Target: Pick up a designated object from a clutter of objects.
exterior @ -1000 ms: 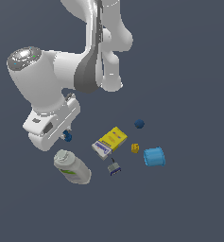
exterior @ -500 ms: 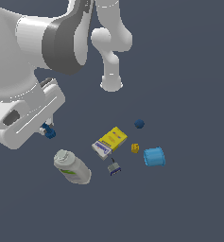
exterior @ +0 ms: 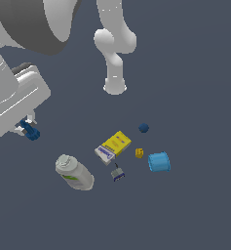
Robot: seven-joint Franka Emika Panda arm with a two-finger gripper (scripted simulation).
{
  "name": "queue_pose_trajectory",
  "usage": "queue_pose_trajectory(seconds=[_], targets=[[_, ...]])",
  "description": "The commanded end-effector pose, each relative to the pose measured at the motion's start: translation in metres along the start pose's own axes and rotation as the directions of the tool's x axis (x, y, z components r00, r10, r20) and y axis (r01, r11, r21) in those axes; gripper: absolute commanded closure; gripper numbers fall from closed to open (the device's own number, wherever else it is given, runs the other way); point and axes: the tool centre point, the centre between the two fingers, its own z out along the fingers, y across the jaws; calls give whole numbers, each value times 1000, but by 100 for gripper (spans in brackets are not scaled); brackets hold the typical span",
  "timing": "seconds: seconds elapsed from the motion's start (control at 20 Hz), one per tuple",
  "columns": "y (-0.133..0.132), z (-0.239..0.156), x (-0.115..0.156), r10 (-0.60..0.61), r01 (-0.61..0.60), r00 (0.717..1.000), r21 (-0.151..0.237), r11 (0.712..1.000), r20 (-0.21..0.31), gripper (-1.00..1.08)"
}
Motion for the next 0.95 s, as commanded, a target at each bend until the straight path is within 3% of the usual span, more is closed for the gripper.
queue_pose_trajectory(seconds=[0.0,0.9], targets=[[6,-12,-2,0,0,1000,0,1000,0,108],[26,-42,-7,0,0,1000,0,1000,0,108]])
